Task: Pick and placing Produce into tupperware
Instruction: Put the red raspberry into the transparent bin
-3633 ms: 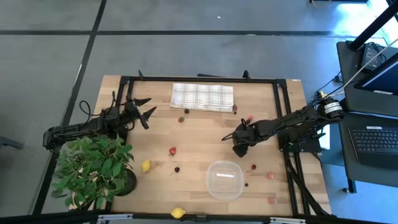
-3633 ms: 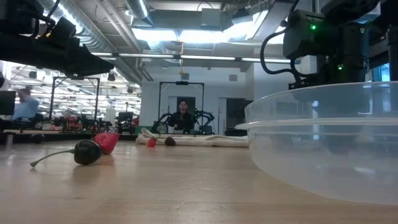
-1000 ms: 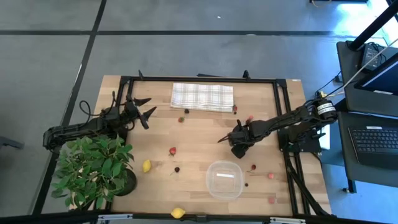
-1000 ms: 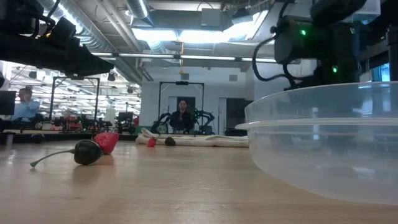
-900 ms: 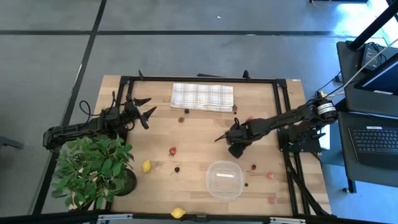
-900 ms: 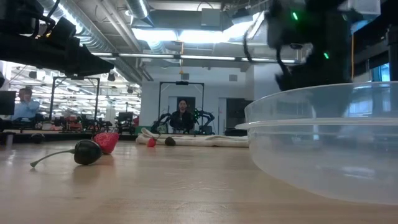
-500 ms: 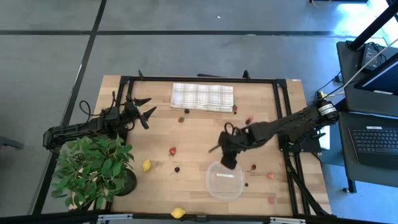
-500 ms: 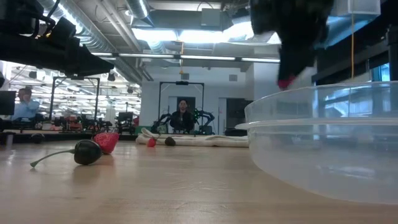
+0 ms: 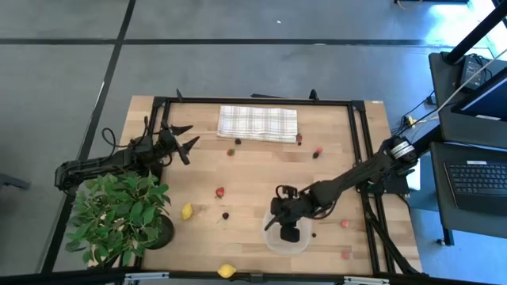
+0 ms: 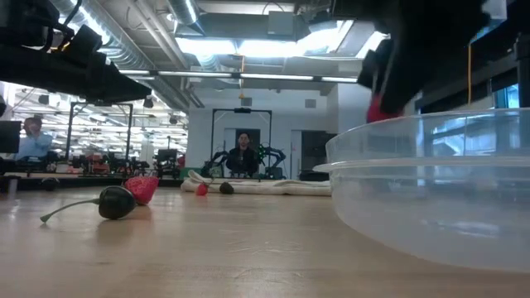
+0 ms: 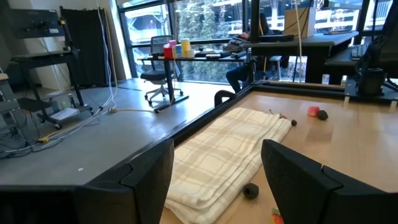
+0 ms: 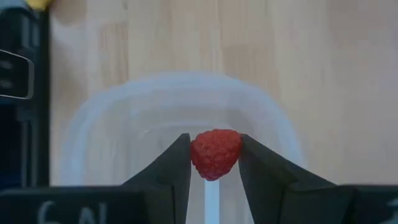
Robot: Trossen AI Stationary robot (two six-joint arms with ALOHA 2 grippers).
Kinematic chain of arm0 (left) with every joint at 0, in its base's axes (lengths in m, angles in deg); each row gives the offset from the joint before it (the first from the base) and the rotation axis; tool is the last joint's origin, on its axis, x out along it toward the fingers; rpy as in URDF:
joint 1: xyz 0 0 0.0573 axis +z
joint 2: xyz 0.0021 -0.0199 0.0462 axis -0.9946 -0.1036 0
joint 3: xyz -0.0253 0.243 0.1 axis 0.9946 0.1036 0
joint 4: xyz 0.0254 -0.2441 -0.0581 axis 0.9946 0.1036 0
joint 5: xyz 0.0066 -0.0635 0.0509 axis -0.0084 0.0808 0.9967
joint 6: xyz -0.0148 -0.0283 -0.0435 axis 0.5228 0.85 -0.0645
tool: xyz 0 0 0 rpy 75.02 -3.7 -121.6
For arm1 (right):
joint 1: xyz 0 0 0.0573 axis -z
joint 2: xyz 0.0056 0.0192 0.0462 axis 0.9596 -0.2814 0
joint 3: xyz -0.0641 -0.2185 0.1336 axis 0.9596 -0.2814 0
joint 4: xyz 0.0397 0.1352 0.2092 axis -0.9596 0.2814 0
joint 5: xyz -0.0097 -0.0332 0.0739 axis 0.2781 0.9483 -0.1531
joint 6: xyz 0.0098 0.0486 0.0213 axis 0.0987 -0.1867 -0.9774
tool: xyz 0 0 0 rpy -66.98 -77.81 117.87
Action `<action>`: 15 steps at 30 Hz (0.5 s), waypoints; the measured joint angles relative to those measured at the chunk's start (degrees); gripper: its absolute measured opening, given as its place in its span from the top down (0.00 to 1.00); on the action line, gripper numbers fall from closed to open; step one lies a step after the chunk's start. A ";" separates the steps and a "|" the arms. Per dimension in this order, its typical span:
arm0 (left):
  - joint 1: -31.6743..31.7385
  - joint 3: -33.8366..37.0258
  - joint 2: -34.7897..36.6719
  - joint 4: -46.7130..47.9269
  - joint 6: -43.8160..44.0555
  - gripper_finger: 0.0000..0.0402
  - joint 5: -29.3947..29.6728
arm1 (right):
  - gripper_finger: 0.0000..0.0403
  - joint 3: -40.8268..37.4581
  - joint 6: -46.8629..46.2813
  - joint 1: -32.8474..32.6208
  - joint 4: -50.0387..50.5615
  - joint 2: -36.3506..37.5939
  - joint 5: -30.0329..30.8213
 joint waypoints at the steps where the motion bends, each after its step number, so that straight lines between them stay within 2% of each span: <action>1: 0.00 0.00 -0.02 0.00 0.00 0.41 0.00 | 0.70 0.00 -0.65 -0.26 -0.02 -0.85 -0.39; 8: 0.00 0.00 -0.02 0.00 0.02 0.41 0.00 | 0.70 0.00 -4.92 -1.84 -0.74 -5.99 -1.31; 15: 0.00 0.00 -0.02 0.00 0.13 0.41 0.00 | 0.70 0.05 -5.18 -1.84 -0.85 -8.62 -1.45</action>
